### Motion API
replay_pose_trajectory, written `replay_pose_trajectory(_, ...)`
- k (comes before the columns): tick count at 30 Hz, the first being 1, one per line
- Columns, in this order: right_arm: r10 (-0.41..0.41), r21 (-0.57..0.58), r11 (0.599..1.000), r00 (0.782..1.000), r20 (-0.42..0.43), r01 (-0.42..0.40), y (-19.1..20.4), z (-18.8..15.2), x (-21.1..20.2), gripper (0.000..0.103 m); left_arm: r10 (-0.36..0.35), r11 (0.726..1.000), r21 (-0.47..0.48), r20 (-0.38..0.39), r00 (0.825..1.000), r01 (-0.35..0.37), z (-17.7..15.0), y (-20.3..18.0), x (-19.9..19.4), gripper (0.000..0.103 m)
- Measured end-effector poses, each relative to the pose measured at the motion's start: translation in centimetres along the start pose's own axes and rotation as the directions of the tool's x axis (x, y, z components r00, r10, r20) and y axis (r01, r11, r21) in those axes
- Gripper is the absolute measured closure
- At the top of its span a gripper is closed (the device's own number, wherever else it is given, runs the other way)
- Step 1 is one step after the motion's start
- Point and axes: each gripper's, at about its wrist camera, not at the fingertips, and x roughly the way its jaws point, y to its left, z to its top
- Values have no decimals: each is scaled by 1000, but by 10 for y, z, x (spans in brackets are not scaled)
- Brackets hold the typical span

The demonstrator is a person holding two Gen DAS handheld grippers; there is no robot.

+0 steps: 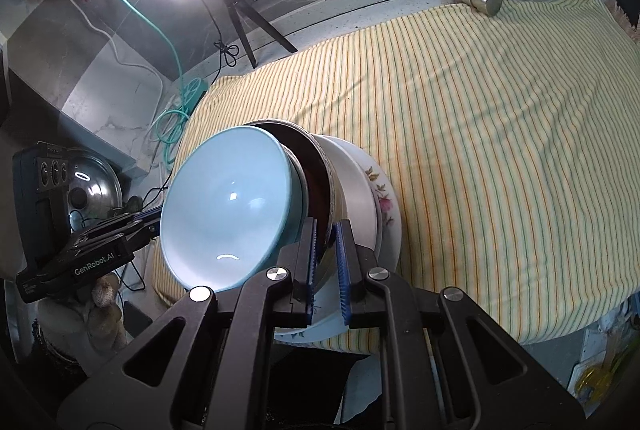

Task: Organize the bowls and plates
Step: 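Lower the nested bowls onto the white plate stack with both grippers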

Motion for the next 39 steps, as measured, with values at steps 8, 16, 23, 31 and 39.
replay_pose_trajectory(8,4,-6,1000,1000,0,-4,3,-1,-1,92,2,1000,-6,-4,1000,-2,-1,2,0,93)
replay_pose_trajectory(16,11,-11,1000,1000,8,-11,3,-2,-3,92,7,1000,11,-2,1000,-7,-3,0,-3,91)
replay_pose_trajectory(23,-12,-19,1000,1000,19,12,4,-5,-6,92,25,999,31,8,1000,-25,-5,-2,-8,90)
replay_pose_trajectory(31,-40,-50,998,998,43,42,8,-7,-14,79,47,998,44,35,998,-49,-9,-5,-17,85)
replay_pose_trajectory(39,-74,-76,994,994,79,80,13,-7,-29,65,64,996,54,67,996,-68,-11,-7,-27,75)
